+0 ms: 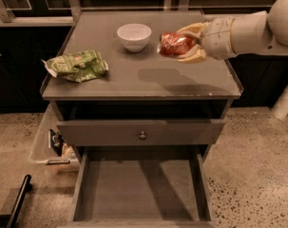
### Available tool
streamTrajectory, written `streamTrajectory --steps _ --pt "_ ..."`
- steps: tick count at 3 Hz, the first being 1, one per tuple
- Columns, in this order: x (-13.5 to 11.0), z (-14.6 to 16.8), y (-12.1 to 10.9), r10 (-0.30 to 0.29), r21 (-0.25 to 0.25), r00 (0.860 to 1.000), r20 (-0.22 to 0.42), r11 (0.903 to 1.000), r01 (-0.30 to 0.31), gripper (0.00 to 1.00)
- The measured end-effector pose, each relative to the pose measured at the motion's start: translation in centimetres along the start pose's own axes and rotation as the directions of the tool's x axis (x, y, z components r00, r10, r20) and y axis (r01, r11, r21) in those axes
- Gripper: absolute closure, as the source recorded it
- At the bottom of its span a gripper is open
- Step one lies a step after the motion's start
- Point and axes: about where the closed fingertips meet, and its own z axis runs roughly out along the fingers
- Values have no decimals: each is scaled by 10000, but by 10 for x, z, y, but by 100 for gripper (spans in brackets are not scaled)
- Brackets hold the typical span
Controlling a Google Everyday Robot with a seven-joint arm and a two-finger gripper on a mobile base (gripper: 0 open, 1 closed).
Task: Pick coke can from middle drawer and place on counter
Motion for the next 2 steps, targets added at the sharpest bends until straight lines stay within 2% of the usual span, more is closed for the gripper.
streamTrajectory --steps 1,2 --pt "17 12 -16 548 144 9983 184 9984 -551 100" --pt "34 22 -17 1351 -109 9908 117 9908 -1350 100"
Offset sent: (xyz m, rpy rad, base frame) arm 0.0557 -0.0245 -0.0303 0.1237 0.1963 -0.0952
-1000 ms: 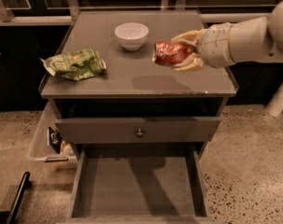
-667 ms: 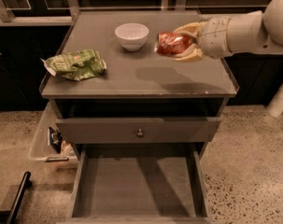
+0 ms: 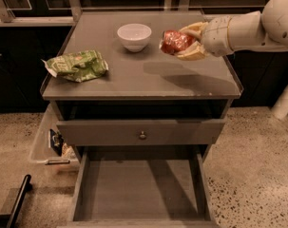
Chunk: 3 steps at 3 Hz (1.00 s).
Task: Pick coke can from middle drawer and place on counter
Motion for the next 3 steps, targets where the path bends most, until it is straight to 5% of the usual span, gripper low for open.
streamTrajectory --steps 3 --pt "44 22 8 1468 -1148 9804 -1317 9801 -1622 100"
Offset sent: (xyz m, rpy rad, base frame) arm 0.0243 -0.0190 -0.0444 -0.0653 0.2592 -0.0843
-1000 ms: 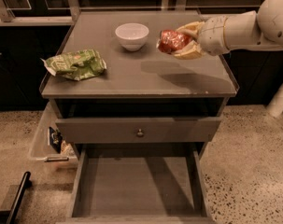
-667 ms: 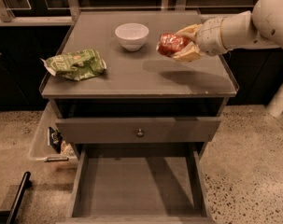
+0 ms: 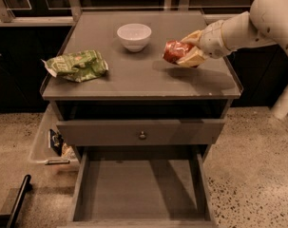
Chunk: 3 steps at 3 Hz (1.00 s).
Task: Pick coke can from middle drawer and place on counter
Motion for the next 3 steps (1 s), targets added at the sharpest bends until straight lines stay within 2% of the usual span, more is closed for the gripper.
streamTrajectory --steps 1,2,3 --pt "11 3 0 280 -163 9993 -263 9995 -284 100" --pt "11 3 0 287 -166 9992 -267 9994 -291 81" --pt "11 3 0 287 -166 9992 -267 9994 -291 58"
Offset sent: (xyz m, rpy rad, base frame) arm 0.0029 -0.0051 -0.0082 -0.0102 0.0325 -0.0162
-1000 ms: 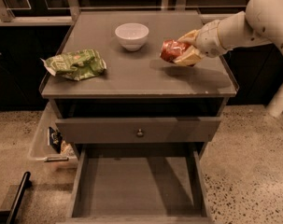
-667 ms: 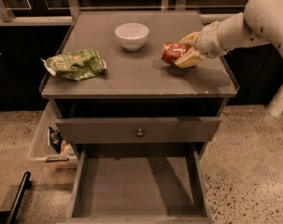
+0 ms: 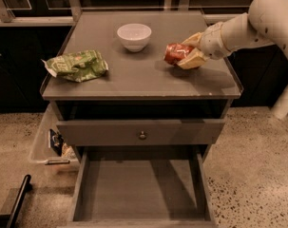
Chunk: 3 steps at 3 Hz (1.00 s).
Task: Pick coke can from middle drawer and place on counter
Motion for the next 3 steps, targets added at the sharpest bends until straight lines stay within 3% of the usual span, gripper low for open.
streamTrajectory --steps 2,3 --pt "0 0 0 0 -2 10000 1 10000 0 12" --pt "0 0 0 0 -2 10000 1 10000 0 0"
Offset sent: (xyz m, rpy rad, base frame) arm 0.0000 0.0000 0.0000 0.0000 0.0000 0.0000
